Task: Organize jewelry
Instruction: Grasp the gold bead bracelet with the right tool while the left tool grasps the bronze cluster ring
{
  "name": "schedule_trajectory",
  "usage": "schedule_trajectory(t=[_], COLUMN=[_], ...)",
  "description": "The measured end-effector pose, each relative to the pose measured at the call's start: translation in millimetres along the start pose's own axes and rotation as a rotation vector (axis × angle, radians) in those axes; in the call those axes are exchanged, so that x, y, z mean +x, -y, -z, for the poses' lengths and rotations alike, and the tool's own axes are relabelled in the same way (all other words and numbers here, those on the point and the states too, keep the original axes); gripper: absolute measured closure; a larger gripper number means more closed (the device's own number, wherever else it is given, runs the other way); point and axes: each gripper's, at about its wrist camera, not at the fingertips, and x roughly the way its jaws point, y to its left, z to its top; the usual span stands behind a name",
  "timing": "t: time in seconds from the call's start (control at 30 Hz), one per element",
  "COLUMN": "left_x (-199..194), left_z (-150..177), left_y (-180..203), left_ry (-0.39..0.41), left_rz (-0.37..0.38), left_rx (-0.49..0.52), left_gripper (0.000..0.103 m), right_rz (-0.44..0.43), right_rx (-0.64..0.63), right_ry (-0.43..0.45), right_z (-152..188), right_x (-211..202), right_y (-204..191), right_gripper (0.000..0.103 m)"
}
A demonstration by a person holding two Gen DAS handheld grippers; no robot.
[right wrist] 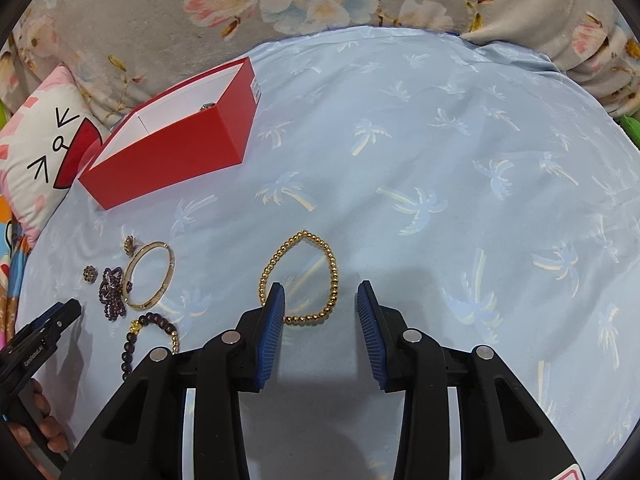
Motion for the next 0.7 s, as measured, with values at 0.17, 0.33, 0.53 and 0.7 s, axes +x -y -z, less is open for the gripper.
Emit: schedule_trajectory(t=[0.17,0.33,0.53,0.7], left_x=[2,5,11,10], left_z=[-1,-8,-15,-12], left_y=[1,4,9,17], left_ry=[0.000,0.002,0.006,0.003], left_rz=[-0.006,0.004,0.010,0.028], left_rx=[-0.001,-0.001,0.008,0.018], left_gripper=[0.052,0.052,0.052,0.052], right_rz=[0.026,0.010,0.004,-0.009], right_rx=[-0.045,-0.044,-0.055,-0.060], right_ry=[0.014,0.018,0.034,0.040], right_z=[1,1,3,5], right_x=[4,6,7,6], right_y=[-9,-10,-14,-16], right_gripper=[0.083,0.097,0.098,0.098])
